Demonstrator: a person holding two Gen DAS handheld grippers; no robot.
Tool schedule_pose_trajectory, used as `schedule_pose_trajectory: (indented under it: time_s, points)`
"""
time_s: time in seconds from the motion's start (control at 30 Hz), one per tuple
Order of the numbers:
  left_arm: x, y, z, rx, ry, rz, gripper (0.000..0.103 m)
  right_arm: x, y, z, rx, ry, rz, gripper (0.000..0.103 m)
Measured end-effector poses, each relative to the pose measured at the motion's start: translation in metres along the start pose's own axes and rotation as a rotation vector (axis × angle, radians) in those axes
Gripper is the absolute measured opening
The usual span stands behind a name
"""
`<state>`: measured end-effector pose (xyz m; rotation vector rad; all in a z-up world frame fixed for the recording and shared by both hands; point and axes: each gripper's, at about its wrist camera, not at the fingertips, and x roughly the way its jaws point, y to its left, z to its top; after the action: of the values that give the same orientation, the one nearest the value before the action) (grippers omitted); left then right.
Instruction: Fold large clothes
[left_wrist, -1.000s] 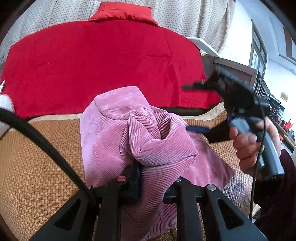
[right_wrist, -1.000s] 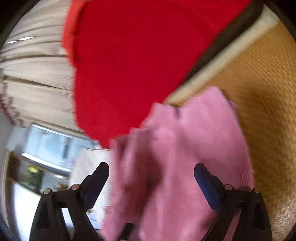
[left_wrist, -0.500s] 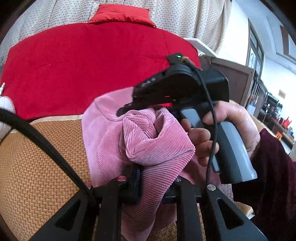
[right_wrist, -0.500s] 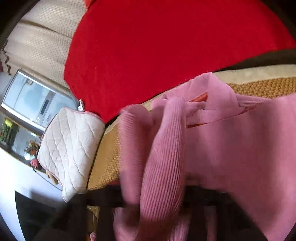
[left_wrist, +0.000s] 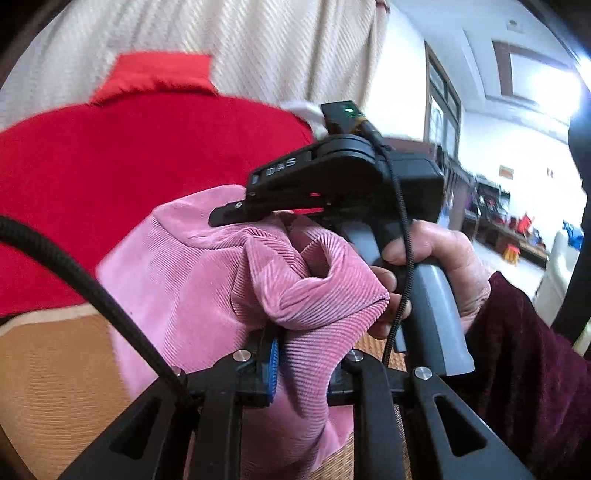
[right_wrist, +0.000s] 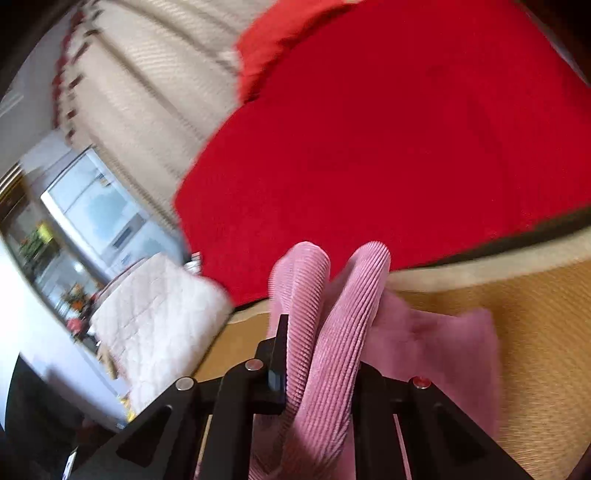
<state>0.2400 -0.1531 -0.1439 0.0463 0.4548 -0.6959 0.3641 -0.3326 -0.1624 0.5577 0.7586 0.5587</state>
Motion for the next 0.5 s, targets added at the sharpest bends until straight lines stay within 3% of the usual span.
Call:
schedule_pose_trajectory:
  time_s: [0.2, 0.27, 0.47, 0.5]
  points:
    - [0.065, -0.003, -0.023, -0.041, 0.209, -0.095, 0.02, 0.041, -0.083, -0.01, 0.127, 0.118, -0.122, 0.012]
    - [0.067, -0.006, -0.027, -0.027, 0.213, -0.097, 0.022, 0.05, -0.102, -0.014, 0.167, 0.139, -0.099, 0.012]
    - [0.02, -0.01, -0.017, 0.016, 0.196, -0.265, 0.065, 0.041, -0.117, -0.013, 0.174, 0.107, -0.079, 0.015]
    - [0.004, -0.008, -0.018, 0.047, 0.179, -0.277, 0.066, 0.039, -0.12, -0.015, 0.189, 0.11, -0.072, 0.018]
